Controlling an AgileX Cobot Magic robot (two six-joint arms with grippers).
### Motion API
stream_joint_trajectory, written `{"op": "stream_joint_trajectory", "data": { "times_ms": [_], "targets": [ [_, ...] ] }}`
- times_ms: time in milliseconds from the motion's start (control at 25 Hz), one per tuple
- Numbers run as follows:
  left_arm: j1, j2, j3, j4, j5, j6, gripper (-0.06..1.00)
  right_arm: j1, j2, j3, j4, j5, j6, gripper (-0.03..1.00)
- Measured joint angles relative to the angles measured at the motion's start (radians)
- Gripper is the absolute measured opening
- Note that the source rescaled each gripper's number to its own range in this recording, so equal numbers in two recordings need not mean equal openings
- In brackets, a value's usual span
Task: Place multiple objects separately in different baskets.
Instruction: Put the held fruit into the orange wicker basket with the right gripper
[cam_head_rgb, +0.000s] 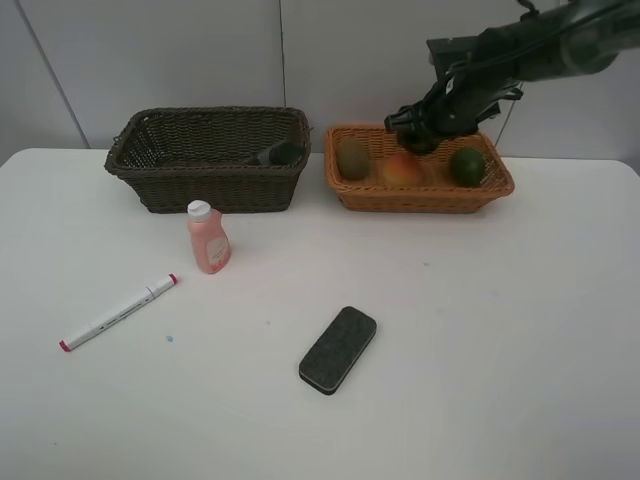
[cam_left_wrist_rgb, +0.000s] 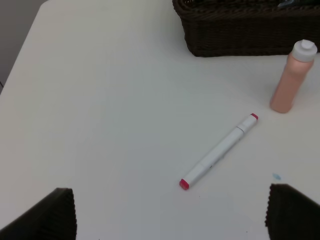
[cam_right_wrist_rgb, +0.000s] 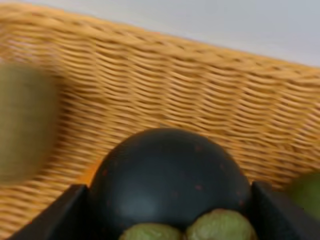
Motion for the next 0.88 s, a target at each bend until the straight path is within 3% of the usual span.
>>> {"op": "stream_joint_trajectory", "data": {
  "times_ms": [240, 680, 720, 800, 880],
  "targets": [
    [0.000, 0.000, 0.000, 0.000, 0.000, 0.000, 1.00, -0.053, 0.015, 0.000, -0.009, -0.014, 0.000, 0.59],
    [0.000, 0.000, 0.000, 0.000, 0.000, 0.000, 1.00, -0.054, 0.015, 0.000, 0.008, -0.038, 0.000, 0.59],
    [0.000, 0.000, 0.000, 0.000, 0.000, 0.000, 1.00, -0.054, 0.015, 0.000, 0.008, -0.045, 0.000, 0.61],
    [0.000, 0.000, 0.000, 0.000, 0.000, 0.000, 1.00, -0.054, 0.015, 0.000, 0.007, -0.073, -0.002, 0.81],
    [0.000, 0.000, 0.000, 0.000, 0.000, 0.000, 1.00, -0.054, 0.015, 0.000, 0.007, -0.105, -0.004, 0.93]
  ]
}}
